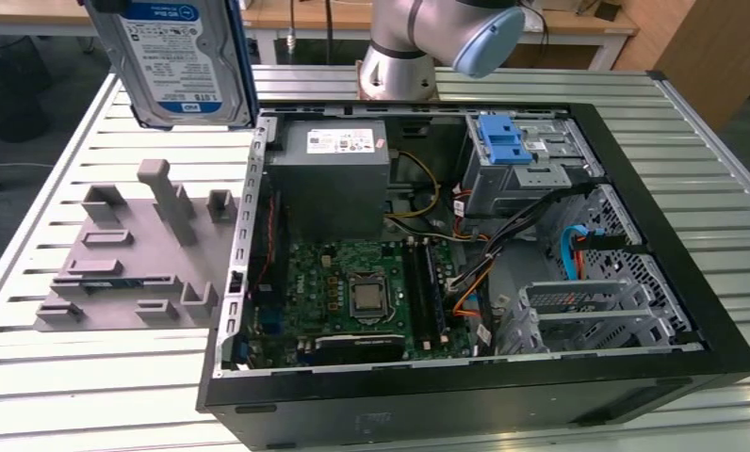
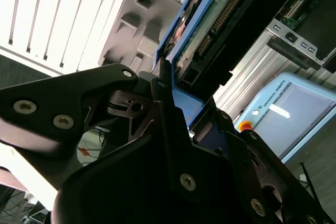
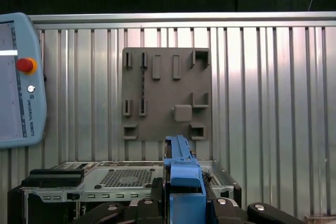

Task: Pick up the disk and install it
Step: 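Pick up the disk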

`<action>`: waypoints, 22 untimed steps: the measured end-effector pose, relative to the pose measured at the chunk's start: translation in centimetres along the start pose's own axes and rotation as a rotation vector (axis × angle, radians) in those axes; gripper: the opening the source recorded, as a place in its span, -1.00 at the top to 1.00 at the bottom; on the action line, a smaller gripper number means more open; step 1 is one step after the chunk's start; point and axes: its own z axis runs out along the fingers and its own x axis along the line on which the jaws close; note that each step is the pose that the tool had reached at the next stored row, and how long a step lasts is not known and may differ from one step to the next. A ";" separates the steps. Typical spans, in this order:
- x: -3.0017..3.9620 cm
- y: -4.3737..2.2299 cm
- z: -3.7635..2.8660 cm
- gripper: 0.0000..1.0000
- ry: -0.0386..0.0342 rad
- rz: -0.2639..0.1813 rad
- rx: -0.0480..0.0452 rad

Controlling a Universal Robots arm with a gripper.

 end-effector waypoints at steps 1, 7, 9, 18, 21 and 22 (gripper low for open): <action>0.07 -0.03 0.00 0.27 0.0000 0.000 0.0000; 0.20 -0.87 -0.02 0.27 0.0001 0.000 -0.0014; 0.19 -1.24 -0.02 0.27 0.0001 0.000 -0.0015; 0.15 -2.54 -0.04 0.27 0.0001 0.000 -0.0016; 0.15 -2.80 -0.04 0.27 0.0001 0.000 -0.0016; 0.15 -2.89 -0.03 0.27 0.0000 0.000 -0.0015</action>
